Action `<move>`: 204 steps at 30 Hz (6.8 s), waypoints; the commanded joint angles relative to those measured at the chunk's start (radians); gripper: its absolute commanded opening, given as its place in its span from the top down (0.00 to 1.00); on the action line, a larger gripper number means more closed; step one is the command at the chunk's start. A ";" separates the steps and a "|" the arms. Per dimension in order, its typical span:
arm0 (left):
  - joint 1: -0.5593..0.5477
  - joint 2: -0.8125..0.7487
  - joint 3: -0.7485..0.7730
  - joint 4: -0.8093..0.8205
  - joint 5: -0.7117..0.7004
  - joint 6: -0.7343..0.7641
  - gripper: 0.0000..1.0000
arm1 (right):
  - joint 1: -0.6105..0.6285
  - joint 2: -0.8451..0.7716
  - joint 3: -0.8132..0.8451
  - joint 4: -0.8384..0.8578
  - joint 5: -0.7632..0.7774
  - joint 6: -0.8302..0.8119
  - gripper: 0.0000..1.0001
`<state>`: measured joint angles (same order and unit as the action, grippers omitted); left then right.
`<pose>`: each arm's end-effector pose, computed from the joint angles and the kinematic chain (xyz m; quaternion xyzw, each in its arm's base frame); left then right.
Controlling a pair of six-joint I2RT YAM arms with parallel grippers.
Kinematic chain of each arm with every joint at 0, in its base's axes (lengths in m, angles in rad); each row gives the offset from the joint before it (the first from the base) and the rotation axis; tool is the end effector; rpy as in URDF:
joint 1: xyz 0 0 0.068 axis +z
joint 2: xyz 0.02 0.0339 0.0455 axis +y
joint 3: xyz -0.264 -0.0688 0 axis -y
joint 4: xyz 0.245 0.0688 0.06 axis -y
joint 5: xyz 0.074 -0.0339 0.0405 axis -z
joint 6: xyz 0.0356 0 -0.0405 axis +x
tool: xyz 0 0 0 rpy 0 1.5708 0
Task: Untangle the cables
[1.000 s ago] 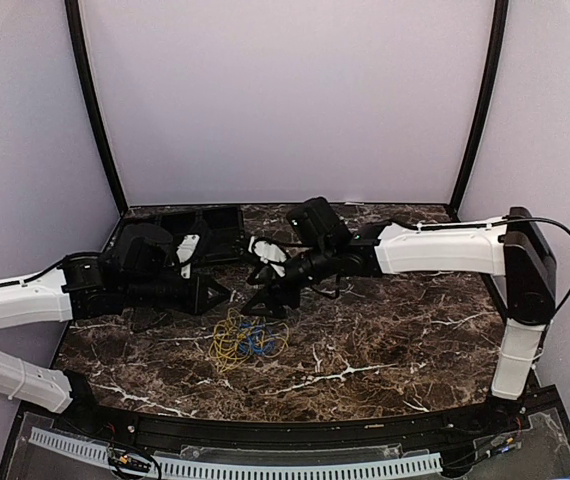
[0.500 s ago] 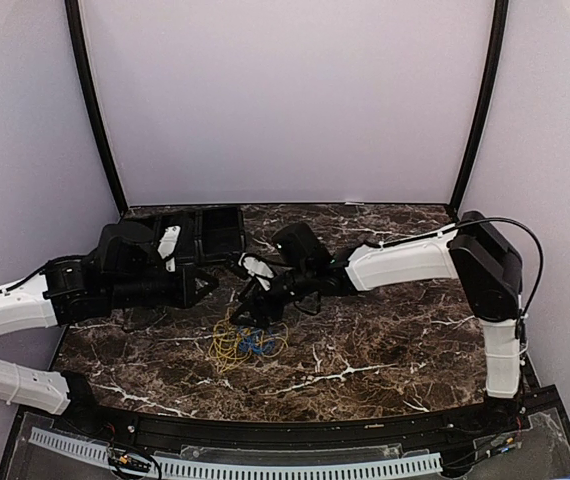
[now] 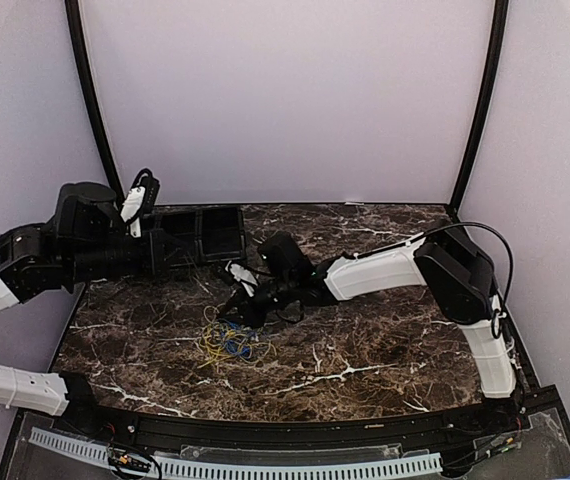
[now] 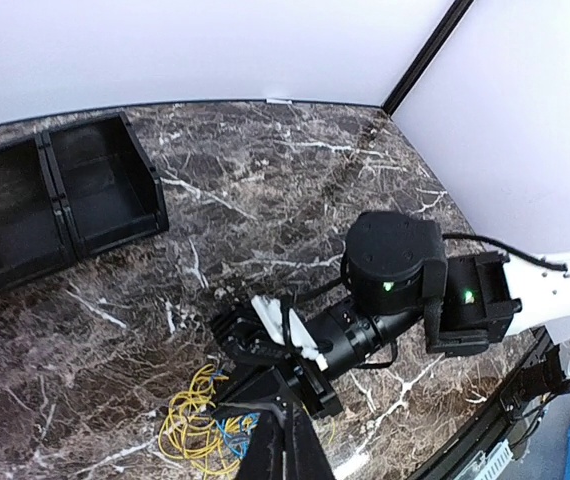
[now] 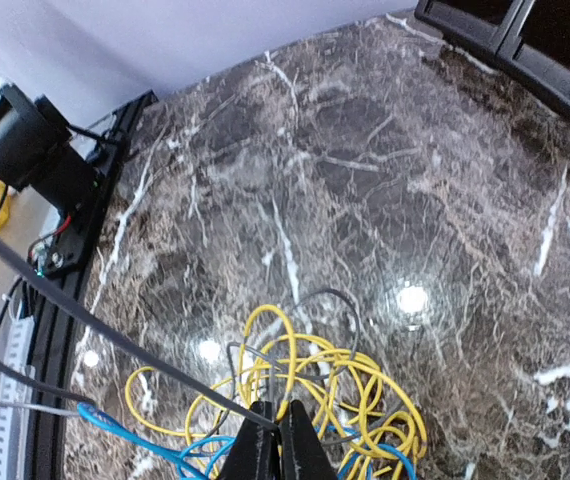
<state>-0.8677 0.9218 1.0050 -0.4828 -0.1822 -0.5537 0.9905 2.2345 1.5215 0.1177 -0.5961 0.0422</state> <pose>0.1343 -0.1484 0.3616 0.0801 0.8276 -0.3016 0.4666 0.2535 0.4231 0.1486 -0.5080 0.6885 0.4468 0.2615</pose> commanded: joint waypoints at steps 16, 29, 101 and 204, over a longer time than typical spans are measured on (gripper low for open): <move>0.003 0.251 0.907 -0.069 -0.079 0.346 1.00 | 0.002 -0.024 -0.108 -0.074 0.083 -0.018 0.69; 0.003 0.126 0.488 0.081 -0.111 0.291 1.00 | -0.013 -0.335 -0.182 -0.339 0.073 -0.365 0.40; 0.788 0.696 0.662 0.013 -0.289 0.429 1.00 | -0.869 -1.004 -0.754 -0.260 -0.147 -0.460 0.25; 0.220 0.564 0.189 -0.174 0.139 0.252 0.62 | -0.706 -0.936 -0.716 -0.318 -0.085 -0.559 0.29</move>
<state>-0.6521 1.5032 1.2205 -0.5316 0.0429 -0.1967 0.2478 1.2602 0.7685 -0.1894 -0.6952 -0.5117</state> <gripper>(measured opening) 0.360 0.717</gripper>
